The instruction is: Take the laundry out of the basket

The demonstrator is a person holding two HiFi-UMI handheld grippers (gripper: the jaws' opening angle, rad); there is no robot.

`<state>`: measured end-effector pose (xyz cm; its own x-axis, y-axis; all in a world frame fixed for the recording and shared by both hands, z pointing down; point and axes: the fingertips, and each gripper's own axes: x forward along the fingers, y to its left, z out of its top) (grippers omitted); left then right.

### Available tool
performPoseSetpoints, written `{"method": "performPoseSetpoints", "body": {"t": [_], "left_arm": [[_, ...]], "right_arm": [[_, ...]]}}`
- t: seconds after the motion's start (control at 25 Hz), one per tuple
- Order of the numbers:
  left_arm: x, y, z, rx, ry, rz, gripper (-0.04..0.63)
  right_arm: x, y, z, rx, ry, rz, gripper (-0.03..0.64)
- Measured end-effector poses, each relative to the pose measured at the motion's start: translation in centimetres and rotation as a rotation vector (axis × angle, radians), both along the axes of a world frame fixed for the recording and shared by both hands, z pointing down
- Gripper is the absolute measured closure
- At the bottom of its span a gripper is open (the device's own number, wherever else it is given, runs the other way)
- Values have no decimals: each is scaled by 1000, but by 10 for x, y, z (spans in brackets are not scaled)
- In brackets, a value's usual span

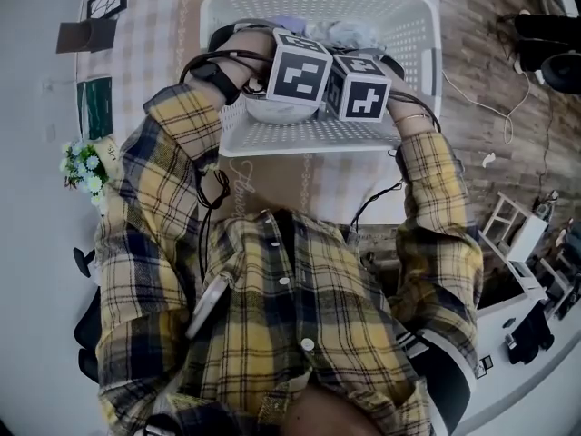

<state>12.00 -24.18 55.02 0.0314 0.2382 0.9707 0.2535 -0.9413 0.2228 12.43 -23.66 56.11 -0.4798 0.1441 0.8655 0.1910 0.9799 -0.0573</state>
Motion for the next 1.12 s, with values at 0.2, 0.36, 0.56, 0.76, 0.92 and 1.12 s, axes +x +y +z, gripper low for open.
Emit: {"method": "performPoseSetpoints", "body": {"t": [0.2, 0.36, 0.56, 0.76, 0.92, 1.12], "left_arm": [[2, 0, -2, 8, 16, 39, 410], [3, -1, -6, 14, 32, 46, 439], [5, -4, -23, 59, 58, 59, 443], [9, -15, -47, 132, 108, 52, 446], [9, -12, -71, 161, 167, 26, 446], [10, -11, -106, 222, 237, -4, 446]], "right_arm": [[2, -3, -1, 57, 6, -23, 566], [3, -6, -4, 79, 5, -44, 574], [6, -13, -22, 116, 11, -43, 575], [12, -25, -50, 175, 47, -37, 577], [13, -24, -76, 214, 30, 3, 578], [13, -25, -115, 301, -8, 66, 578]]}}
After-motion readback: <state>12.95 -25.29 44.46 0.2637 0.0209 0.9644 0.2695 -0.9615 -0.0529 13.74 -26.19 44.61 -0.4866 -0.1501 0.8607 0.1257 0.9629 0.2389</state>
